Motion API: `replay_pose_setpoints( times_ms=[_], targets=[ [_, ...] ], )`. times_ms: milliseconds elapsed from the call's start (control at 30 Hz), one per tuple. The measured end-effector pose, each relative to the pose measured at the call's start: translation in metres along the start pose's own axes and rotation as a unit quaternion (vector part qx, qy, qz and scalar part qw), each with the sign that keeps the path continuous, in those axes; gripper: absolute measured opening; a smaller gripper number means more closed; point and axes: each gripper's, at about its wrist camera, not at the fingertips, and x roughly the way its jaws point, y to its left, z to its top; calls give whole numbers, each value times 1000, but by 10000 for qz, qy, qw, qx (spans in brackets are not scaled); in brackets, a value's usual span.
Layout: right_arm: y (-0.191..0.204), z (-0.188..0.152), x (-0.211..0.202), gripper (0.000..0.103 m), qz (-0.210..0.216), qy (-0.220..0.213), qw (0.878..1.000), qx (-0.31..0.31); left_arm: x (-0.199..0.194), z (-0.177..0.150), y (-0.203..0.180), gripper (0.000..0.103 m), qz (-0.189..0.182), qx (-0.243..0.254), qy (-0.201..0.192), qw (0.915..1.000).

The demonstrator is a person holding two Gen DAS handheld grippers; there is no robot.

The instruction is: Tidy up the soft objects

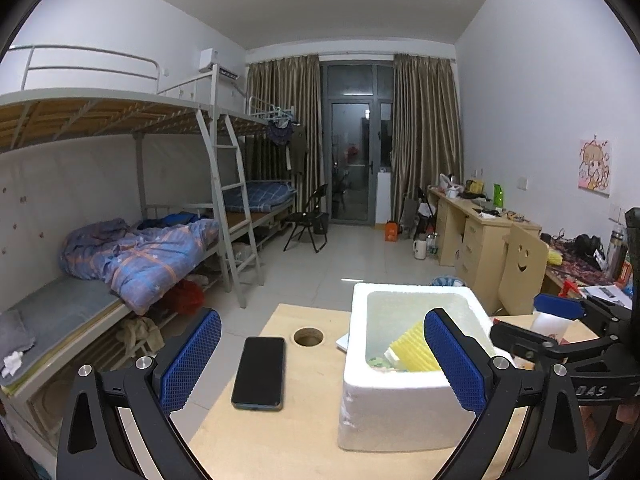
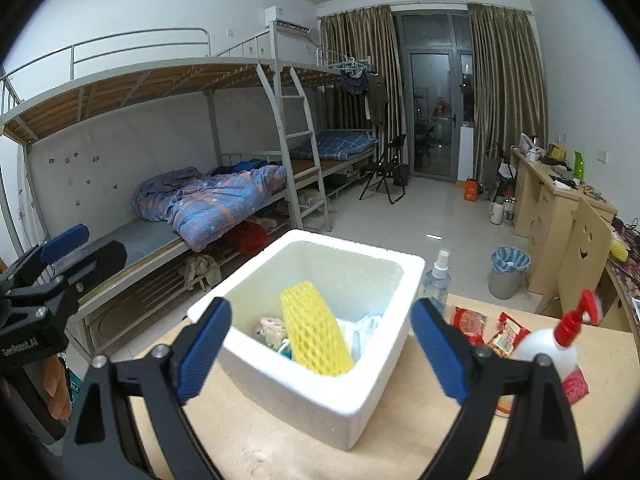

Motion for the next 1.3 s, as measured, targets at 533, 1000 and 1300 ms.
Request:
replay_pose_setpoints(
  times_ms=[533,1000,1300],
  targets=[
    [13,-18,-69,103,-248,-405,9989,4,-71,-21,-20,102,-297,114,-48,9995],
    [0,-45,-113,103,-662,-759,9947,204,-104,-26,-52,103,-816,263,-189,9961],
    [-9,-70,-123,103,-986,-920,9902,355,-109,-43,-67,103,-1143,296,-290,9926]
  ],
)
